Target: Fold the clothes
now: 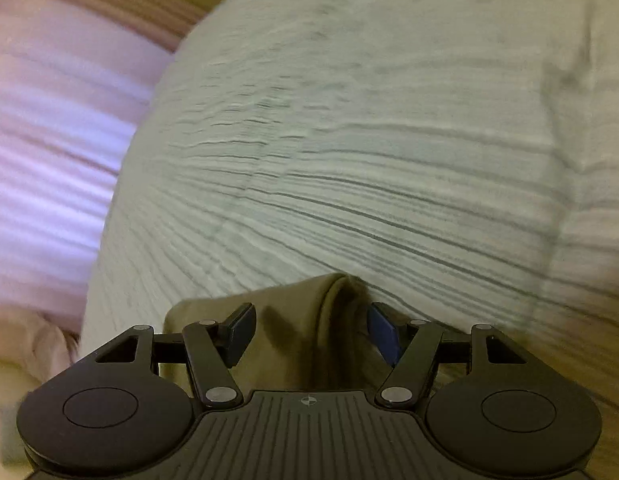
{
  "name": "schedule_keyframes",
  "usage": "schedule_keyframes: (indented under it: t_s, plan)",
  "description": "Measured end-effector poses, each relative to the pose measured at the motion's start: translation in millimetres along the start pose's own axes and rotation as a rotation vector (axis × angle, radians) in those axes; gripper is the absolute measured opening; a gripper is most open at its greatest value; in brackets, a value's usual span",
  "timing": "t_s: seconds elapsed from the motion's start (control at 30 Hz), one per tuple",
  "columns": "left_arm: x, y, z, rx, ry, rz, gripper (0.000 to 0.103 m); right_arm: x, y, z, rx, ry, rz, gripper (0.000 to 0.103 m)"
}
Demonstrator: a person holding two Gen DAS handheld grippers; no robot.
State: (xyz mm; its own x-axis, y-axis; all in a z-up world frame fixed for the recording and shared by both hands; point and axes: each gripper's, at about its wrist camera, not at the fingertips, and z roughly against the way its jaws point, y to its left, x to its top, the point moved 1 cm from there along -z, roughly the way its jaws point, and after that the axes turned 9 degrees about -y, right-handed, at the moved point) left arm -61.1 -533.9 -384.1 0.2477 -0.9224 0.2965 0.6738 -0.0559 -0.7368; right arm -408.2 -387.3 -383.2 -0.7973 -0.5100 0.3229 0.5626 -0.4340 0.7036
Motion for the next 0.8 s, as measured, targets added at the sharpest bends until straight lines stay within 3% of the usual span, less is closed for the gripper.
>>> schedule_keyframes:
  t_s: [0.07, 0.1, 0.13, 0.23, 0.4, 0.57, 0.63, 0.7, 0.8]
  plan:
    - [-3.0, 0.8, -18.6, -0.032, 0.02, 0.034, 0.051, -0.1, -2.3, -3.8, 0.018, -0.006, -0.031, 0.064]
    - [-5.7, -0.4, -24.0, -0.055, 0.014, 0.031, 0.035, -0.6, -2.7, -4.3, 0.018, -0.008, -0.037, 0.045]
    - [-8.3, -3.1, -25.8, -0.07, -0.003, -0.004, 0.004, -1.5, -1.9, -2.3, 0.006, -0.015, -0.022, 0.035]
    - [-13.4, -6.3, -25.3, -0.053, -0.043, -0.114, 0.004, -5.3, -4.7, 5.2, 0.003, -0.047, 0.012, 0.026]
    - [-14.4, -0.1, -25.7, -0.029, -0.065, -0.169, 0.007, -14.4, -7.7, 8.5, -0.032, -0.097, 0.019, 0.026]
    - [-4.8, -27.0, 11.8, 0.124, -0.165, -0.362, 0.004, -21.1, 28.0, 30.6, -0.19, -0.172, 0.232, 0.036]
    - [-4.2, -41.2, 23.1, 0.099, -0.157, -0.403, 0.004, -26.4, 48.8, 44.1, -0.248, -0.236, 0.366, 0.036]
    - [-12.4, -61.0, 25.3, 0.038, -0.125, -0.465, 0.004, -35.0, 67.1, 46.5, -0.23, -0.245, 0.472, 0.036]
    - [-35.6, -78.9, 11.3, -0.018, -0.049, -0.557, 0.005, -55.1, 89.3, 38.8, -0.09, -0.152, 0.581, 0.036]
